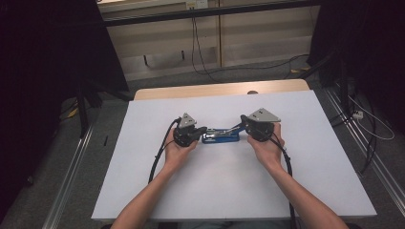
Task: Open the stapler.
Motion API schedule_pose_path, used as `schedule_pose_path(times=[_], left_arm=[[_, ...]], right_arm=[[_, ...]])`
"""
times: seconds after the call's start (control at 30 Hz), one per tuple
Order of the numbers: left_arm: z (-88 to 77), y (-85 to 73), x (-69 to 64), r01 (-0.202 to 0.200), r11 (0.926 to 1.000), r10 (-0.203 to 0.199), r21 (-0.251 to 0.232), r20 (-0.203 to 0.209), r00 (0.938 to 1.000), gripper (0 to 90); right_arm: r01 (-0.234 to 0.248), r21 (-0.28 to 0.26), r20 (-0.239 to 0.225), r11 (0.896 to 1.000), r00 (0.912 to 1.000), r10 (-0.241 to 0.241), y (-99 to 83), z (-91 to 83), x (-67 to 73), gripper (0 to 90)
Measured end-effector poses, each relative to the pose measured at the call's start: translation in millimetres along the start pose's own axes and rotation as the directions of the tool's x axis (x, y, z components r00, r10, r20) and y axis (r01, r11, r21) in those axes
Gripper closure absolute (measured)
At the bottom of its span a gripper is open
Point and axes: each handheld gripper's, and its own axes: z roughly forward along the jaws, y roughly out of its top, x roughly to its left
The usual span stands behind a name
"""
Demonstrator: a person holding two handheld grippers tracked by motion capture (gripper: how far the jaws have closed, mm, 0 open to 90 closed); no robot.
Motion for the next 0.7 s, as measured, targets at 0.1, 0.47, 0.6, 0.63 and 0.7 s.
schedule_pose_path(times=[0.1,0.47,0.6,0.63,0.7], left_arm=[[-0.1,0.0,0.1,-0.002,1.0,0.002,0.0,-0.004,1.0,90.0],[0.1,0.0,0.4,0.013,0.9999,-0.013,0.001,0.002,0.9999,90.0],[0.0,0.1,0.6,0.013,0.9999,-0.013,0.003,0.002,0.9999,90.0],[0.0,0.2,0.7,0.013,0.9999,-0.013,0.003,0.003,0.9999,90.0],[0.0,0.1,0.8,0.013,0.9999,-0.013,0.002,0.004,0.9999,90.0]], right_arm=[[-0.004,-0.001,0.006,1.0,1.0,0.004,-4.5,-3.4,-4.1,90.0],[-0.045,0.011,-0.011,0.999,0.9989,0.045,-13.7,-7.2,-12.7,90.0],[-0.048,0.036,-0.01,0.998,0.9988,0.048,-16.0,-6.6,-14.6,90.0],[-0.053,0.039,-0.011,0.998,0.9985,0.054,-16.7,-6.5,-15.4,90.0],[-0.06,0.041,-0.011,0.997,0.9981,0.061,-17.3,-6.9,-16.9,90.0]])
